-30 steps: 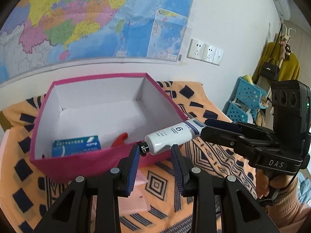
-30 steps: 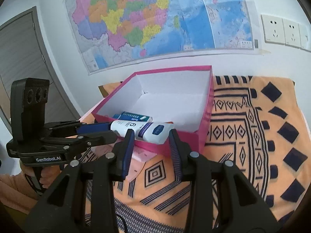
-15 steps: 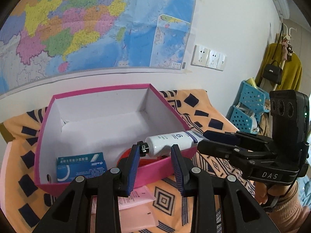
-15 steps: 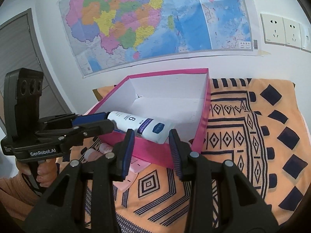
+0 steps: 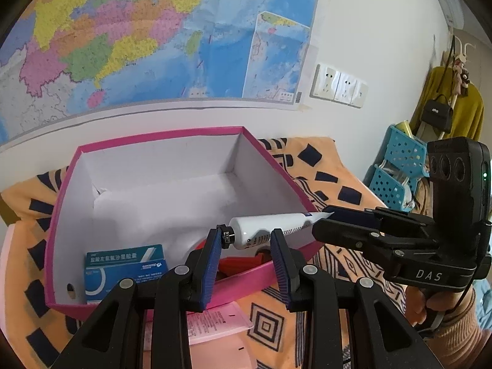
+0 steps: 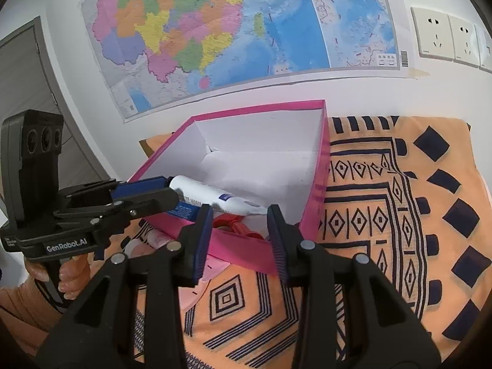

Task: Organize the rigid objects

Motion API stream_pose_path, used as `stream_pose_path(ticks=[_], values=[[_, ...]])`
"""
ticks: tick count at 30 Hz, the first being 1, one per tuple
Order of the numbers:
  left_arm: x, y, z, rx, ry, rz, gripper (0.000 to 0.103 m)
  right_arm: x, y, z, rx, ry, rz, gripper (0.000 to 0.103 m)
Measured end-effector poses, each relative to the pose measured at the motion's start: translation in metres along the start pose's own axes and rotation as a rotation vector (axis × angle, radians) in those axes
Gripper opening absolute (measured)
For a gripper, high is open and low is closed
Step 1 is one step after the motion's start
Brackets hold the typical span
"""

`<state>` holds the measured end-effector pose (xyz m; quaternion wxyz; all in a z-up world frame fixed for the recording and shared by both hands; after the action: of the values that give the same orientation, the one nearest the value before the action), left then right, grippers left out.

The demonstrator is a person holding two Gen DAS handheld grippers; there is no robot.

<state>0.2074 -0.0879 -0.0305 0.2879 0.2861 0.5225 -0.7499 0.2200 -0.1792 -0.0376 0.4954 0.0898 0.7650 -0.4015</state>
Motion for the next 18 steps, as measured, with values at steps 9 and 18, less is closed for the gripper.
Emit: stream_pose_path(ticks=[9, 18], values=[[0.002, 0.015, -0.006, -0.016, -0.015, -0.028, 0.032, 0.001, 0.01, 0.008, 0.01, 0.009, -0.021, 0.04], [0.002, 0.028, -0.011, -0.028, -0.028, -0.058, 0.032, 0.0, 0.016, 0.013, 0.031, 0.006, -0.041, 0.04]])
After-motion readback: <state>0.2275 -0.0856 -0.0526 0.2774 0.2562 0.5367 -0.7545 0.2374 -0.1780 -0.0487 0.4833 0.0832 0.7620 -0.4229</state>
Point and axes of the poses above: each gripper's, at about its wrist camera, not at the fingertips, and y roughly the way its jaws point, z to its right, x to its underside, the point moved 10 cm from there along y, roughly the way its jaws point, and after that the axes turned 10 degrees about -y, right-handed, at the moved point
